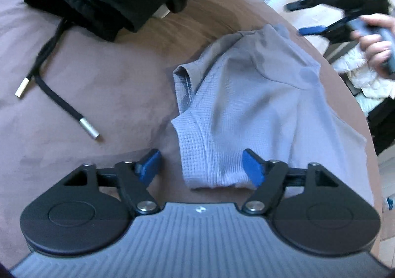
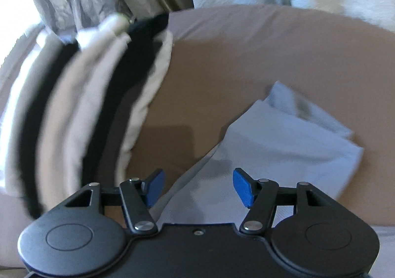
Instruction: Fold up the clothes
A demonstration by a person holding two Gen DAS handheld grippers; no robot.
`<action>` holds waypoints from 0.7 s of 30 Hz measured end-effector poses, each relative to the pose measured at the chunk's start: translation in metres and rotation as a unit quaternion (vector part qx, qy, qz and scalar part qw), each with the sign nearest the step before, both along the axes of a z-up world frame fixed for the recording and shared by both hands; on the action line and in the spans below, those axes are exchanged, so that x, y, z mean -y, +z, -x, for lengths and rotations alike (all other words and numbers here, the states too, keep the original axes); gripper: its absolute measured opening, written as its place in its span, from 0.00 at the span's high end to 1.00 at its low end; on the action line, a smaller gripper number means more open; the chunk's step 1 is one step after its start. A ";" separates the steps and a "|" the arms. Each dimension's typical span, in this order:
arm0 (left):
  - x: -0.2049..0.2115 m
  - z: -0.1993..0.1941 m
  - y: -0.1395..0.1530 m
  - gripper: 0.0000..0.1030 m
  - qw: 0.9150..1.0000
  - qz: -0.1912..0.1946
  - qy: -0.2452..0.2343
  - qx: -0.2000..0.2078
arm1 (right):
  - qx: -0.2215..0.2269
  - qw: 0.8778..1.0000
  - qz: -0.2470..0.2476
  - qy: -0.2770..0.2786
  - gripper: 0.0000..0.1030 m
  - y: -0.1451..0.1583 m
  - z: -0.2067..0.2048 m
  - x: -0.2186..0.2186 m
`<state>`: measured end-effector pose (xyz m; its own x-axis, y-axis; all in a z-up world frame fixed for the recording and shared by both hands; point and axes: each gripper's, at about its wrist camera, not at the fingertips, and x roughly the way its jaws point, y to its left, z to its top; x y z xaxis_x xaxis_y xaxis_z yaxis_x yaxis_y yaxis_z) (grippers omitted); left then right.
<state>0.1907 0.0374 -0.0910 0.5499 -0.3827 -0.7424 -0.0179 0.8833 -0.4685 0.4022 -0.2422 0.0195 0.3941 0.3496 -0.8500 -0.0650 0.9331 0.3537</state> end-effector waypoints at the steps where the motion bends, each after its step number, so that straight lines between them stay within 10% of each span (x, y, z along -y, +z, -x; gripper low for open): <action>1: 0.002 -0.001 -0.004 0.29 1.000 -0.002 0.006 0.004 | 0.007 1.000 0.010 -0.009 0.36 -0.012 -0.005 -0.003; 3: 0.005 -0.003 -0.005 0.33 0.999 -0.002 0.019 0.027 | 0.029 0.998 0.035 -0.039 0.35 -0.029 -0.010 -0.003; 6: 0.005 -0.008 -0.002 0.83 0.998 -0.007 0.025 0.063 | 0.062 0.992 0.071 -0.083 0.35 -0.054 -0.018 -0.005; 8: 0.007 -0.016 0.000 0.94 0.997 -0.030 0.012 0.077 | 0.071 0.990 0.081 -0.091 0.37 -0.072 -0.026 -0.001; 9: 0.009 -0.017 0.005 0.94 0.995 -0.050 0.014 0.090 | 0.071 0.990 0.085 -0.083 0.43 -0.079 -0.028 0.002; 11: 0.011 -0.013 0.025 0.94 0.988 -0.082 0.018 0.128 | 0.101 0.988 0.083 -0.077 0.96 -0.079 -0.025 0.009; 16: 0.016 -0.004 0.079 0.86 0.969 -0.112 0.019 0.221 | 0.218 0.970 0.057 -0.091 1.00 -0.049 -0.009 0.036; 21: 0.023 -0.044 0.019 0.58 0.977 -0.192 0.028 0.087 | 0.185 0.977 0.041 -0.095 0.88 -0.032 -0.021 0.061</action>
<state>0.2350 0.0148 -0.0720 0.6930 -0.0590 -0.7185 -0.0213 0.9945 -0.1022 0.4229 -0.3029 -0.0124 0.7311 0.1776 -0.6587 0.0026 0.9648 0.2630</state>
